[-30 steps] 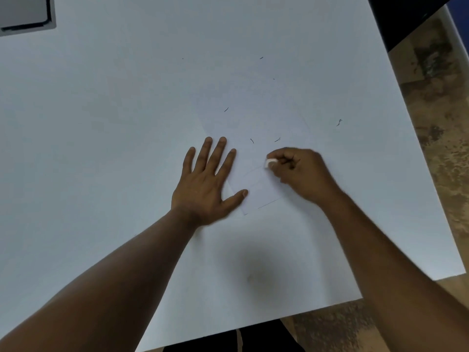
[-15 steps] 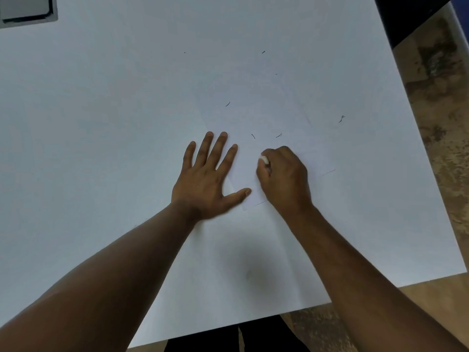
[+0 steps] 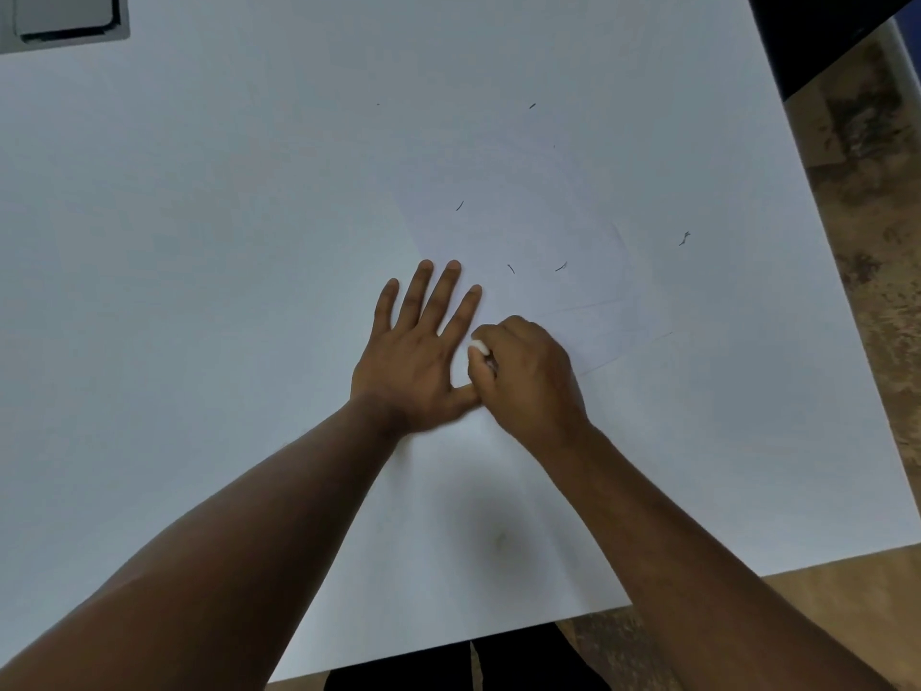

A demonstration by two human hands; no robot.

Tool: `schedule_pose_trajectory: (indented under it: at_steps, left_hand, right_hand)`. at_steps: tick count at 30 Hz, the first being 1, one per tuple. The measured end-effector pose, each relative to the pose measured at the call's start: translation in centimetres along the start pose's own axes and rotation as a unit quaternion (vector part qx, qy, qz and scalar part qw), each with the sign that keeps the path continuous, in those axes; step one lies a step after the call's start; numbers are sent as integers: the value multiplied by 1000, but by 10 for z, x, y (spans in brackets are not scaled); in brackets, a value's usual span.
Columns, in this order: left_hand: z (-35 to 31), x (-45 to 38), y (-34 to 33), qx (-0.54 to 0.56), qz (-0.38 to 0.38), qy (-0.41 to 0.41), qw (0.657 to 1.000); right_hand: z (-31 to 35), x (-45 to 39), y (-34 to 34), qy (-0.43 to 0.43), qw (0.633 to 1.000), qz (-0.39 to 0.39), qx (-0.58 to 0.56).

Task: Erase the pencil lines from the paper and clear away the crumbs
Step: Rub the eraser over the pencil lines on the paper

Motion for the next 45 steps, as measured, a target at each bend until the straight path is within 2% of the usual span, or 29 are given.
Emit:
schedule_pose_trajectory:
  at_steps: [4,7,9,11,16,20,22,27,31,38,41,45]
  left_hand:
    - [0,1,0,1,2,9,1000]
    - [-1,2,3,10,-5,13,1000]
    - [-1,2,2,16,-9,16,1000]
    - [0,3,2,26,-16,20,999]
    - [-4,-2,1,67,-48,71,994]
    - [-15,-19,9,156,-86,212,961]
    - [-13,-24,9,141,-96,243,955]
    - [-12,-25,2,81,-68,223,969]
    - [-13,-26,2,67,-52,234,968]
    - [-6,-27,7,80,-72,231,967]
    - [-3,-26,6,54,-79,212,973]
    - [-5,-28,4,43,-73,214,973]
  right_hand:
    - [-12,-9,17,-17,998,54,-1]
    - [-36,-10,38,-135,987,-18,-81]
    - [-53,-6,44,-229,961,-60,-145]
    - [-58,0,43,-270,939,-72,-198]
    - [-59,2,43,-265,933,-48,-238]
    - [-60,2,42,-254,937,-44,-234]
    - [-60,1,41,-233,946,-55,-216]
    - [-49,-3,34,-147,977,-95,-122]
    - [-22,-5,18,-68,991,-66,-93]
    - [-21,-12,10,-42,997,-26,-66]
    - [-19,-15,11,-36,998,-24,-51]
    - [-14,-18,6,20,1000,6,10]
Point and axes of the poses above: each hand's wrist, its own x-axis away from the middle knuckle, its own y-axis out of the back of the hand, z = x × y, the point moved 4 cm from there along -x, towards the middle knuckle, and after that the axes turned 3 degrees about -x, right-handed, at the moved point
